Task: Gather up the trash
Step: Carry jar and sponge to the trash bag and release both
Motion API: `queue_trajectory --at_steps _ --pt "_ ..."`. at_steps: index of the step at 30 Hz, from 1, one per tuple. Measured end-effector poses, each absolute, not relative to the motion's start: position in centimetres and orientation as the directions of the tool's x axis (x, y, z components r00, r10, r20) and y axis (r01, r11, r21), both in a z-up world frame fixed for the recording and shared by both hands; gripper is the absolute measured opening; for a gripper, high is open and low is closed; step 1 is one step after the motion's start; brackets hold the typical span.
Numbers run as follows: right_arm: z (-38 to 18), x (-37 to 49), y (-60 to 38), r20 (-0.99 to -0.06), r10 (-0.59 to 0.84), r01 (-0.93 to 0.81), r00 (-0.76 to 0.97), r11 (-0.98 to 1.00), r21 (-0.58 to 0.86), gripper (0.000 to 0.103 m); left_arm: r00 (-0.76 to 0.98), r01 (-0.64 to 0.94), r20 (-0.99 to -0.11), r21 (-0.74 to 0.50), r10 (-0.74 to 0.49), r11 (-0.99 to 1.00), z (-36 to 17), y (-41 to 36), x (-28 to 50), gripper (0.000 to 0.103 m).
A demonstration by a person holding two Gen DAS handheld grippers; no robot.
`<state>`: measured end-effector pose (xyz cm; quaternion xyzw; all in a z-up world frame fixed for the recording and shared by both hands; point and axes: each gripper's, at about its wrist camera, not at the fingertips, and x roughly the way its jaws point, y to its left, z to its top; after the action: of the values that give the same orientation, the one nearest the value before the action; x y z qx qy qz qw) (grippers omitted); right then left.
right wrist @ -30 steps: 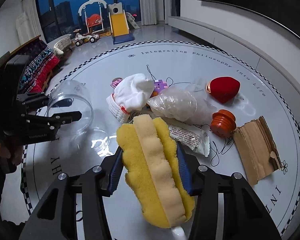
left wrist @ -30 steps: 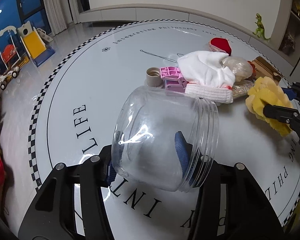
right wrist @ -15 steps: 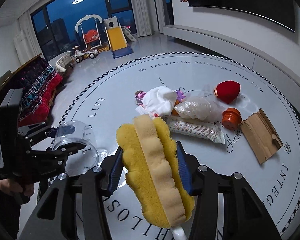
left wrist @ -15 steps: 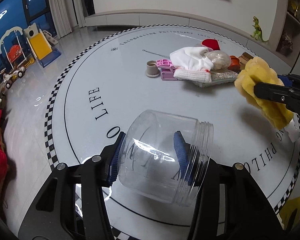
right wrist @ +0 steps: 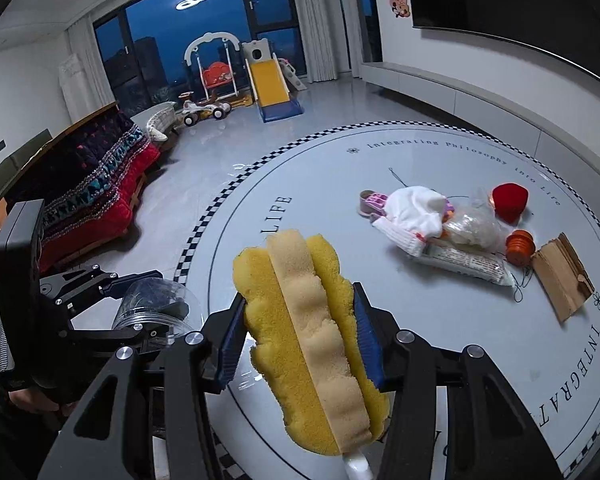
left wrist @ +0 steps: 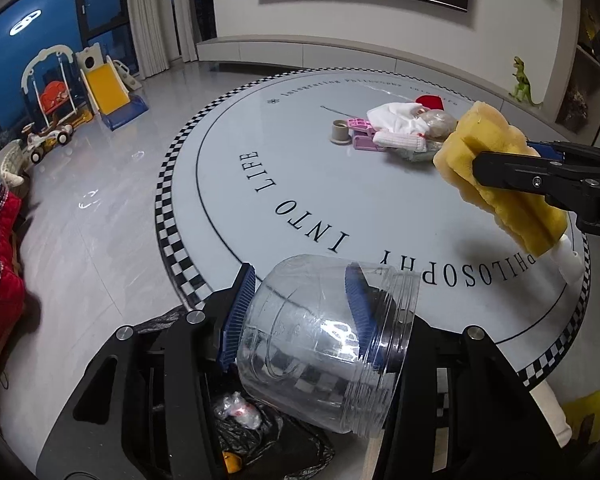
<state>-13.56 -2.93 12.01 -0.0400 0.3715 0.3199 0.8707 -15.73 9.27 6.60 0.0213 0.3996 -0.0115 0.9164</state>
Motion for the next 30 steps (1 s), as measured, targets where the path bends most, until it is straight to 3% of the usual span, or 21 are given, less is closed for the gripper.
queue_trajectory --at_steps 11,26,27,29,30 --pt "12.3 -17.4 4.3 -0.674 0.599 -0.698 0.433 0.695 0.17 0.051 0.689 -0.083 -0.719 0.049 0.093 0.995 6.7 14.4 -21.5 0.047" --pt "10.2 -22.7 15.2 -0.733 0.634 -0.821 0.246 0.538 0.189 0.051 0.552 -0.31 -0.818 -0.022 0.162 0.95 1.6 23.3 -27.6 0.048" --pt "9.8 -22.9 15.9 -0.744 0.627 -0.824 0.232 0.533 0.192 0.051 0.527 -0.314 -0.837 -0.034 0.144 0.949 1.1 23.9 -27.8 0.051" --pt "8.8 -22.9 17.9 -0.778 0.601 -0.823 0.185 0.527 0.212 0.058 0.458 -0.336 -0.878 -0.028 0.138 0.942 -0.3 24.9 -28.0 0.098" --pt "8.3 -22.9 18.8 -0.794 0.587 -0.82 0.158 0.526 0.225 0.062 0.434 -0.34 -0.889 -0.013 0.145 0.94 -0.8 25.1 -28.2 0.097"
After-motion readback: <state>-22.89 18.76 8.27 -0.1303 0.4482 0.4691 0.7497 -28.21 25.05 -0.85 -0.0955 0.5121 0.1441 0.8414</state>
